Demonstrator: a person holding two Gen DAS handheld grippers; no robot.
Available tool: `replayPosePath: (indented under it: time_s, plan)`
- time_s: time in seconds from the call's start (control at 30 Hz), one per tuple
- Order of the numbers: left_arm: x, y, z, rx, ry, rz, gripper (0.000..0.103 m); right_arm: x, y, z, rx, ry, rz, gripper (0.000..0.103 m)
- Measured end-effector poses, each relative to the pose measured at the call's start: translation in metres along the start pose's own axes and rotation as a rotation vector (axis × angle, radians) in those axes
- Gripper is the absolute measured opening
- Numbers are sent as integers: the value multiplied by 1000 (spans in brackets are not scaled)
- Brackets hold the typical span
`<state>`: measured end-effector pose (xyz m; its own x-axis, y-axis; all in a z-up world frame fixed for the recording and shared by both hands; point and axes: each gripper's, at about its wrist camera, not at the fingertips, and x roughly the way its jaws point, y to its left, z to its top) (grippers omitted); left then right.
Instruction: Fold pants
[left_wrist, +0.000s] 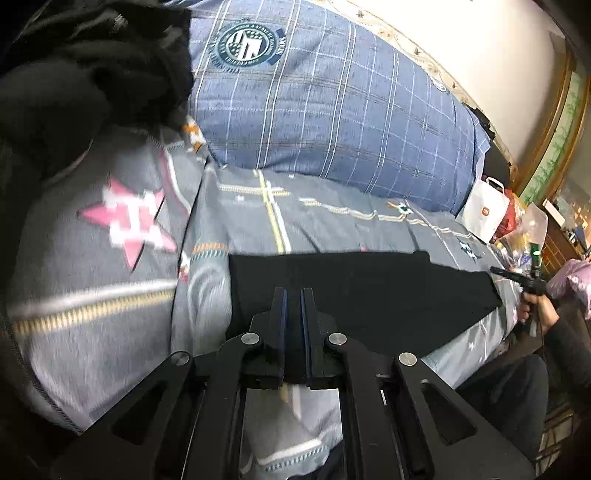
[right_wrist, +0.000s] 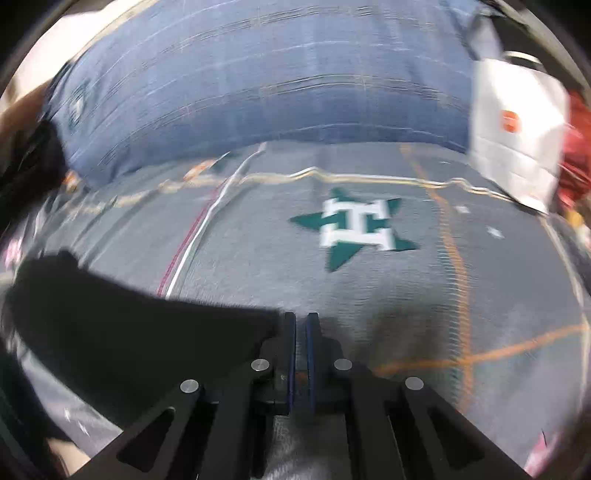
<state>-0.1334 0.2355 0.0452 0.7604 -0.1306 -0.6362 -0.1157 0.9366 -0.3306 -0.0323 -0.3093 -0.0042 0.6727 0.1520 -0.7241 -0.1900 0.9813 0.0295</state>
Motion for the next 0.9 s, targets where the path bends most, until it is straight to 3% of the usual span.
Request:
replayPosePath:
  time_s: [0.03, 0.1, 0.17, 0.2, 0.3, 0.43, 0.47, 0.53, 0.67, 0.8, 0.9]
  plan:
    - [2, -4, 5, 5, 4, 5, 5, -12, 4, 1, 10, -32, 17, 6]
    - [8, -7, 11, -20, 22, 8, 18, -32, 22, 1, 15, -50, 109, 6]
    - [17, -5, 8, -115, 87, -87, 56, -45, 46, -2, -11, -39, 186, 6]
    - [23, -2, 2, -186, 129, -146, 58, -50, 59, -5, -44, -46, 198, 6]
    - [20, 6, -11, -345, 154, -205, 58, -60, 83, -12, -121, -124, 148, 6]
    - [7, 20, -26, -575, 134, -282, 64, -47, 89, -23, -48, -216, 206, 6]
    - [11, 21, -26, -607, 149, -300, 64, -36, 91, -24, -46, -170, 204, 6]
    - [22, 21, -24, -620, 177, -264, 64, -28, 95, -19, -84, -143, 152, 6]
    - [40, 22, -27, -635, 207, -152, 64, -31, 89, -17, -15, -181, 203, 6]
    - [60, 19, -32, -671, 214, -163, 64, -34, 85, -18, -1, -192, 188, 6]
    - [74, 23, -29, -701, 192, -93, 64, -32, 84, -16, 5, -184, 192, 6]
